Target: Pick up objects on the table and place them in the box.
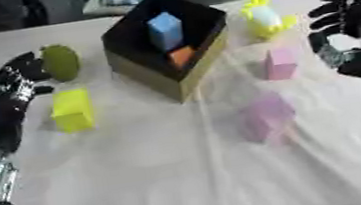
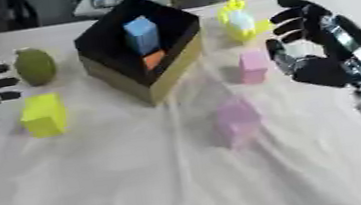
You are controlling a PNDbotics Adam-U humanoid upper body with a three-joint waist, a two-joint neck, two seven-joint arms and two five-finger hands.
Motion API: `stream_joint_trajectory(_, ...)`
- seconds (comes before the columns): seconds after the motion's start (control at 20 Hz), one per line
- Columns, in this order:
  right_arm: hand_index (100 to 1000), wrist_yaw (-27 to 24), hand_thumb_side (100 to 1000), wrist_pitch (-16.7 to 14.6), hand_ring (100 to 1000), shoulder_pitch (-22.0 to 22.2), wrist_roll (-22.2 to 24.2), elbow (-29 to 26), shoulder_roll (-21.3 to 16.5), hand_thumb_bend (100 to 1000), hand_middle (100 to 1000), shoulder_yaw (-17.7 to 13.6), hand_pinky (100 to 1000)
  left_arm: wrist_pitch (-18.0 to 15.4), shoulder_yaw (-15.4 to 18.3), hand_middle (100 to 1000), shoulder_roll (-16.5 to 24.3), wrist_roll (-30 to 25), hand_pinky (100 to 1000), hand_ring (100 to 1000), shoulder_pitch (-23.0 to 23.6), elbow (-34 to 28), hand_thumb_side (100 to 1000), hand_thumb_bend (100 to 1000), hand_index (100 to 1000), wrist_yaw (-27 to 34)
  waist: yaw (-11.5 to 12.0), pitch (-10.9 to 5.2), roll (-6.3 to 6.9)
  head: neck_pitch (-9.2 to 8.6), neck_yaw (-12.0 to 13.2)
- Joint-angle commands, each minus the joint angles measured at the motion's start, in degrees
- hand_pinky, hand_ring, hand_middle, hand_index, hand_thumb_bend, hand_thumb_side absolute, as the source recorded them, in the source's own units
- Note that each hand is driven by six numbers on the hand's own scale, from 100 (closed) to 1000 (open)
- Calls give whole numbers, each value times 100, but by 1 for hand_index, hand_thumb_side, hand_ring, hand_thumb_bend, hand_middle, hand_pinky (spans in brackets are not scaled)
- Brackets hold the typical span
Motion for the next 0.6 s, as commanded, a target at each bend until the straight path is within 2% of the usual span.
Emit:
stream_joint_trajectory(0.05,962,148,335,-2,783,-118,343,-191,-420,260,781,65,741,-9,-4,754,104,-42,673,728,-41,-152,589,512,854,-34,16,-45,14,36,-12)
stream_joint_trajectory(0.2,964,260,335,-6,803,-167,762,-279,-680,340,797,167,755,-10,-10,753,126,-48,672,727,-24,-179,589,511,854,-37,26,-62,3,52,-8)
stream_joint_trajectory(0.25,964,287,335,-8,803,-189,895,-308,-752,340,797,189,755,-9,-11,753,130,-49,672,727,-20,-187,589,511,854,-38,27,-67,-1,58,-6)
stream_joint_trajectory(0.3,960,327,330,-14,813,-224,1045,-340,-851,387,805,231,763,-7,-15,753,136,-53,672,726,-15,-193,589,511,855,-40,30,-75,-7,63,-2)
stream_joint_trajectory(0.6,948,713,283,-62,835,-503,2087,-582,-1409,446,833,529,783,-2,-38,753,177,-87,671,760,14,-223,590,509,856,-63,44,-132,-46,96,17)
